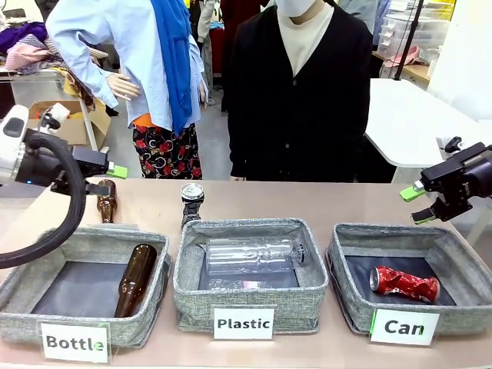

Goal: Sort the can waste into the basket.
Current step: Pick up the can waste from the table and place it in the right Fabric basket.

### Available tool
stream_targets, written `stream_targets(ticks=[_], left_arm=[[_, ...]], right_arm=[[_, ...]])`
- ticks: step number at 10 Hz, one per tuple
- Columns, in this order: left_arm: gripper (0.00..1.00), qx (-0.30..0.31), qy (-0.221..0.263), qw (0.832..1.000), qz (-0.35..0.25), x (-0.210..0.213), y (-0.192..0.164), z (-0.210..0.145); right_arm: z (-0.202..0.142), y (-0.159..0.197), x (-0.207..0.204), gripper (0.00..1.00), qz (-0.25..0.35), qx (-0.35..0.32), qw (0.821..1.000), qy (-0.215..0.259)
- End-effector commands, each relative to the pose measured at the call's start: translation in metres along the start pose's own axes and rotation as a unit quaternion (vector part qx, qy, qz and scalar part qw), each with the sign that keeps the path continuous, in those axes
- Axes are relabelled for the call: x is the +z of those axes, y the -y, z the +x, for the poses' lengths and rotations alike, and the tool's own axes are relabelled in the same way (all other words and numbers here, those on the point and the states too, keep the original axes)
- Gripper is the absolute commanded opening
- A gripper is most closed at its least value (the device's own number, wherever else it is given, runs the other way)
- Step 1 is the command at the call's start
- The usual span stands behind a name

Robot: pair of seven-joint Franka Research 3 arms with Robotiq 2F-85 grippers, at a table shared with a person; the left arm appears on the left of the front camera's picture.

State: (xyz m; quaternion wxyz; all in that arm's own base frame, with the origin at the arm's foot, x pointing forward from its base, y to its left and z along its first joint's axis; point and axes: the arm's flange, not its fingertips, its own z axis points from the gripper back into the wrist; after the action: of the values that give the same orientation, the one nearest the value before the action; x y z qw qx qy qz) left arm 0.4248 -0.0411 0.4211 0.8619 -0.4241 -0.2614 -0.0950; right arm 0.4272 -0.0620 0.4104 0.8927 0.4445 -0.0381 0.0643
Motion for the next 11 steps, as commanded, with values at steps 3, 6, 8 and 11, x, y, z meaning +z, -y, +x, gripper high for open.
stream_targets(ticks=[3, 6, 8, 11], left_arm=[[1.00, -0.422, -0.066, 0.902, -0.069, -0.040, -0.017, 0.031], [1.00, -0.592, -0.004, 0.803, -0.069, -0.052, -0.031, 0.022], [1.00, -0.655, 0.013, 0.755, -0.003, -0.062, -0.029, 0.015], [1.00, -0.571, -0.066, 0.818, -0.011, -0.052, -0.025, 0.034]], right_arm=[[-0.003, -0.003, 0.000, 1.00, -0.008, -0.006, 1.000, 0.001], [-0.003, -0.003, 0.000, 1.00, -0.008, -0.006, 1.000, 0.001], [-0.003, -0.003, 0.000, 1.00, -0.008, -0.006, 1.000, 0.001], [-0.003, -0.003, 0.000, 1.00, -0.008, -0.006, 1.000, 0.001]])
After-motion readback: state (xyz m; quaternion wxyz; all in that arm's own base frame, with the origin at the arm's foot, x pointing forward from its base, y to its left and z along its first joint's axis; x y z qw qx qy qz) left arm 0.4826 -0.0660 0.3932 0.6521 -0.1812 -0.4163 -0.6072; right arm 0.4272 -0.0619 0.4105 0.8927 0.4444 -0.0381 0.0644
